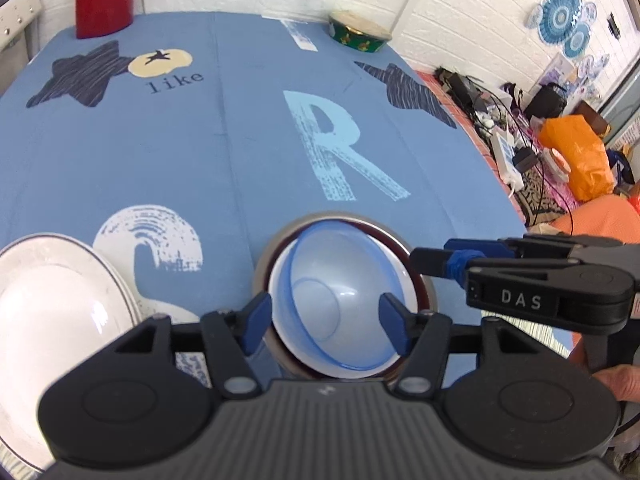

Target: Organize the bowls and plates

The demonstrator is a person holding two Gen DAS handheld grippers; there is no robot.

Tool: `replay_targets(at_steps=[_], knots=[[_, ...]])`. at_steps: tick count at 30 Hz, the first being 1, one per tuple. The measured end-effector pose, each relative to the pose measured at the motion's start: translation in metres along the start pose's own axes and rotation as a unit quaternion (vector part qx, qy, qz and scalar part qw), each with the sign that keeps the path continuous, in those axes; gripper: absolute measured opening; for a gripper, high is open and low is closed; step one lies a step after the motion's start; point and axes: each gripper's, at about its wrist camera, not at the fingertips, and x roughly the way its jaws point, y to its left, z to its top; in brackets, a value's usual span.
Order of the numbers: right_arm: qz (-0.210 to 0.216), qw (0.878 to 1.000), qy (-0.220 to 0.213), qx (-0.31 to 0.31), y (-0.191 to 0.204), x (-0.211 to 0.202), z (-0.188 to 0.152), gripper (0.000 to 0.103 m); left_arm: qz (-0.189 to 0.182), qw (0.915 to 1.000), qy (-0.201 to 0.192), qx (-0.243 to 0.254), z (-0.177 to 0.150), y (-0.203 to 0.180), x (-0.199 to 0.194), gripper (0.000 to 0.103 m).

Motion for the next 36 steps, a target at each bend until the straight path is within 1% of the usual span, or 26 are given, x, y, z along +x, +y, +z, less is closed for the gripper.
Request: replay_targets(at_steps=[5,8,12,14,16,22,25,27,30,32,36], knots=[[0.005,1.000,0.003,-0.006,0.000,0.002,0.001,0.020,0.008,0.9999,-0.004,-0.013,0.004,0.013,-0.005,0.061],[0.015,1.000,-0.004,0.001,-0.002,0.001,0.005,0.021,0.013,0.9996,-0.005,-0.025,0.006,0.018,-0.002,0.061],[0.016,1.000,-0.010,-0.005,-0.001,0.000,0.006,0.021,0.037,0.9985,-0.012,-0.038,0.008,0.028,-0.001,0.061],[0.017,1.000,-0.007,-0.003,-0.003,0.001,0.005,0.021,0.035,0.9987,-0.003,-0.037,0.009,0.032,0.001,0.061],[0.018,1.000,-0.005,-0.001,-0.005,0.003,0.005,0.022,0.047,0.9985,0.001,-0.030,0.008,0.032,0.006,0.062],[0.021,1.000,-0.004,0.003,-0.006,0.008,0.006,0.022,0.061,0.9977,0.023,-0.021,0.002,0.032,0.028,0.061],[0.021,1.000,0.000,0.001,-0.006,0.010,0.005,0.023,0.061,0.9973,0.038,-0.017,-0.001,0.031,0.039,0.061],[0.022,1.000,0.004,0.002,-0.008,0.012,0.004,0.023,0.056,0.9975,0.040,-0.015,-0.002,0.030,0.040,0.061],[0.020,1.000,0.006,0.008,-0.010,0.012,0.005,0.023,0.046,0.9984,0.029,-0.018,0.004,0.030,0.030,0.061],[0.021,1.000,-0.007,0.011,-0.011,0.008,0.009,0.023,0.037,0.9989,0.015,-0.026,0.010,0.032,0.018,0.061],[0.038,0.999,-0.017,0.003,0.000,0.007,0.021,0.023,0.044,0.9983,-0.027,-0.026,0.018,0.035,-0.016,0.061]])
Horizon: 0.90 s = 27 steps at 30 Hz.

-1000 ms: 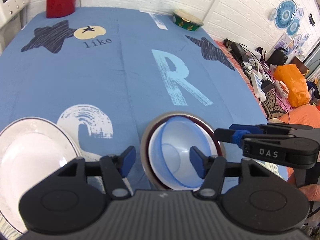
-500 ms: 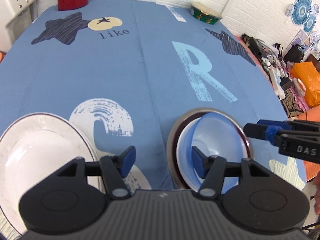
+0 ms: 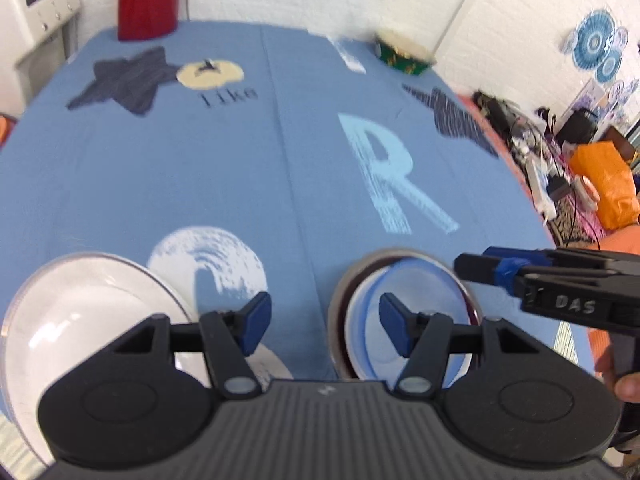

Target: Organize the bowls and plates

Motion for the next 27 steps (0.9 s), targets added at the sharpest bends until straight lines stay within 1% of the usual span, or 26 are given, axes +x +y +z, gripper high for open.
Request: replay_targets(at_steps=[4,7,9,12,16,19,20,24,27], knots=[[0.019,0.999,-0.006,-0.027,0.024,0.008,0.014,0.024,0.014,0.9996,-0.023,-0.005,0.002,0.015,-0.024,0.061],[0.033,0.998,-0.010,-0.046,0.045,0.015,0.023,0.024,0.023,0.9994,-0.025,-0.009,0.000,0.027,-0.029,0.061],[0.043,0.997,-0.004,-0.060,0.057,0.024,0.027,0.024,0.025,0.9993,-0.023,-0.016,-0.002,0.035,-0.030,0.061],[0.045,0.996,0.017,-0.081,0.069,0.039,0.025,0.025,0.026,0.9992,-0.020,-0.023,-0.006,0.045,-0.028,0.061],[0.023,0.996,0.030,-0.085,0.064,0.048,0.018,0.025,0.021,0.9992,-0.015,-0.032,-0.007,0.051,-0.025,0.061],[0.019,0.997,0.035,-0.063,0.055,0.047,0.018,0.025,0.014,0.9992,-0.017,-0.034,-0.005,0.050,-0.024,0.061],[0.023,0.998,0.033,-0.056,0.053,0.045,0.019,0.025,0.012,0.9992,-0.020,-0.033,-0.004,0.049,-0.026,0.061],[0.030,0.998,-0.004,-0.047,0.046,0.022,0.020,0.026,-0.001,0.9993,-0.025,-0.026,-0.005,0.042,-0.029,0.061],[0.045,0.998,-0.019,-0.026,0.036,0.010,0.013,0.026,-0.015,0.9994,-0.027,-0.017,-0.009,0.034,-0.029,0.062]])
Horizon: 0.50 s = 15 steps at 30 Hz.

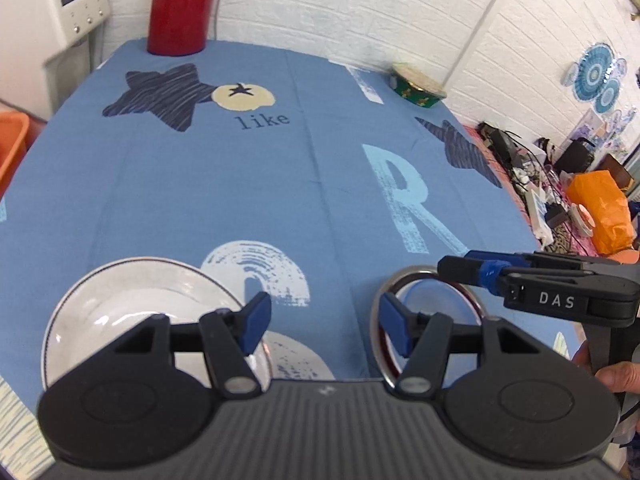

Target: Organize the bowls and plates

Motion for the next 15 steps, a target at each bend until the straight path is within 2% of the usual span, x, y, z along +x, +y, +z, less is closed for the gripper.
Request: replay_targets(at_steps=[8,11,15], knots=[[0.014,0.998,-0.035,0.048,-0.026,-0.031,-0.041,0.028,-0.029,0.9994,-0.016,-0.006,-0.019,-0.015,0.002,0.064],[0.003,0.997,-0.045,0.059,-0.035,-0.040,-0.055,0.028,-0.022,0.9996,-0.015,-0.014,-0.023,-0.015,0.008,0.064],[0.001,0.995,-0.050,0.081,-0.050,-0.045,-0.067,0.029,0.018,0.9998,0.001,0.006,-0.020,-0.014,0.022,0.064]])
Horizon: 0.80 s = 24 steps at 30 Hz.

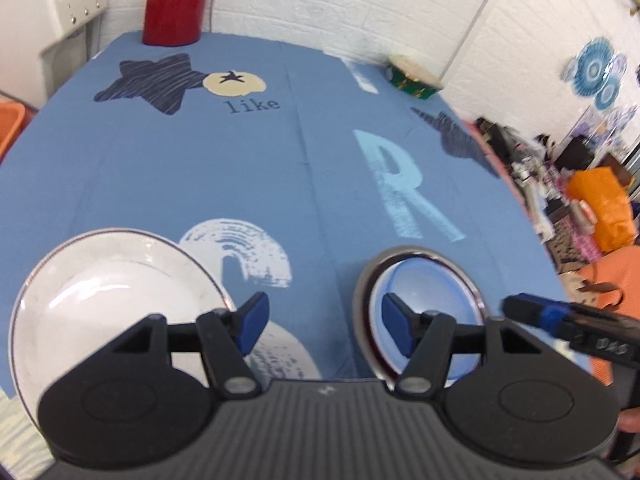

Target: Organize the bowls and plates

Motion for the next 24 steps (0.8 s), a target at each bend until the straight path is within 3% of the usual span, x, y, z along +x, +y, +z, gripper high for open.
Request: replay_targets(at_steps=[2,6,19,24], knots=[[0.001,1.000,-0.005,0.014,-0.007,-0.003,-0.001,0.029,0.015,0.9997,0.015,0.015,0.001,-0.001,0.009,0.064],[0.003,1.000,-0.006,0.027,-0.017,-0.002,-0.002,0.030,0.011,0.9989,0.035,0.029,0.000,-0.006,0.022,0.064],[0.023,0.998,0.002,0.058,-0.036,0.003,-0.003,0.032,0.034,0.9971,0.049,0.046,0.000,-0.014,0.039,0.065],[0.021,0.998,0.008,0.055,-0.040,0.003,-0.003,0.033,0.023,0.9972,0.055,0.045,0.001,-0.015,0.044,0.065]])
